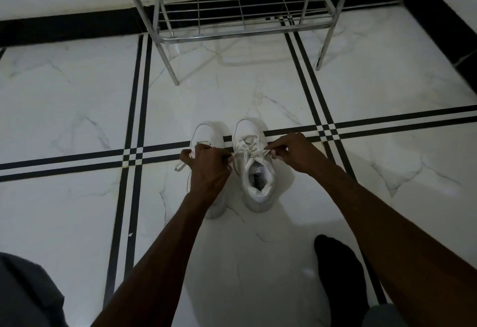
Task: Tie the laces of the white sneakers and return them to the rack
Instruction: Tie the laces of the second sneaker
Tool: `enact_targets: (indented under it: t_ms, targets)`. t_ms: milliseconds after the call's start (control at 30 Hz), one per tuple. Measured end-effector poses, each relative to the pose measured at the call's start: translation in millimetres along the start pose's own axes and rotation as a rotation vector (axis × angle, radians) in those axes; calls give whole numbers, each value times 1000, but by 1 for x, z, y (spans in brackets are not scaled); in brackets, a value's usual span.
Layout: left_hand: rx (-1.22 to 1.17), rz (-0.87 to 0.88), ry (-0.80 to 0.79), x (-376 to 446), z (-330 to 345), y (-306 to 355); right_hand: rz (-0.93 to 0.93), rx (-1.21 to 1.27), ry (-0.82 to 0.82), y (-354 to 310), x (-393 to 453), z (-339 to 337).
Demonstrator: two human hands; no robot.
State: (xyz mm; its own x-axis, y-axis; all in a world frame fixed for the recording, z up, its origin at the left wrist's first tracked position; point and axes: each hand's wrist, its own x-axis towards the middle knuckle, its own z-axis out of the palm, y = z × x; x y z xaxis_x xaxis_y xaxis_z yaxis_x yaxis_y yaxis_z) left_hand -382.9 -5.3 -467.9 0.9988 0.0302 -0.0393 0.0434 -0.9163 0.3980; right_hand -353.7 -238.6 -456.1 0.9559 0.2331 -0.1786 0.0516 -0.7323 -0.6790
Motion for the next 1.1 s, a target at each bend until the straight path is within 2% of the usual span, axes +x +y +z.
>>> enact_targets:
  t_ms: [67, 233, 333, 433, 533, 767, 900, 1000, 1100]
  targets:
    - [26, 9, 2, 0, 0, -3, -7, -42, 27, 2, -1, 2]
    - [142, 81, 51, 1, -4, -3, -84, -323, 128, 14, 5, 16]
    - [192, 109, 108, 0, -3, -5, -57, -454, 174, 10, 0, 21]
    - [194, 95, 100, 1, 0, -7, -26, -479, 239, 12, -3, 27]
    - [168, 55, 86, 1, 1, -5, 44, -465, 174, 9, -4, 27]
    - [120, 42, 89, -3, 0, -5, 154, -413, 184, 11, -8, 33]
    - [-7, 62, 86, -2, -3, -8, 178, -211, 119, 5, -1, 23]
    - [-110, 90, 90, 0, -6, -16, 252, 95, -81, -3, -3, 11]
    - [-195, -64, 168, -5, -13, -30, 401, 422, -304, -8, -13, 7]
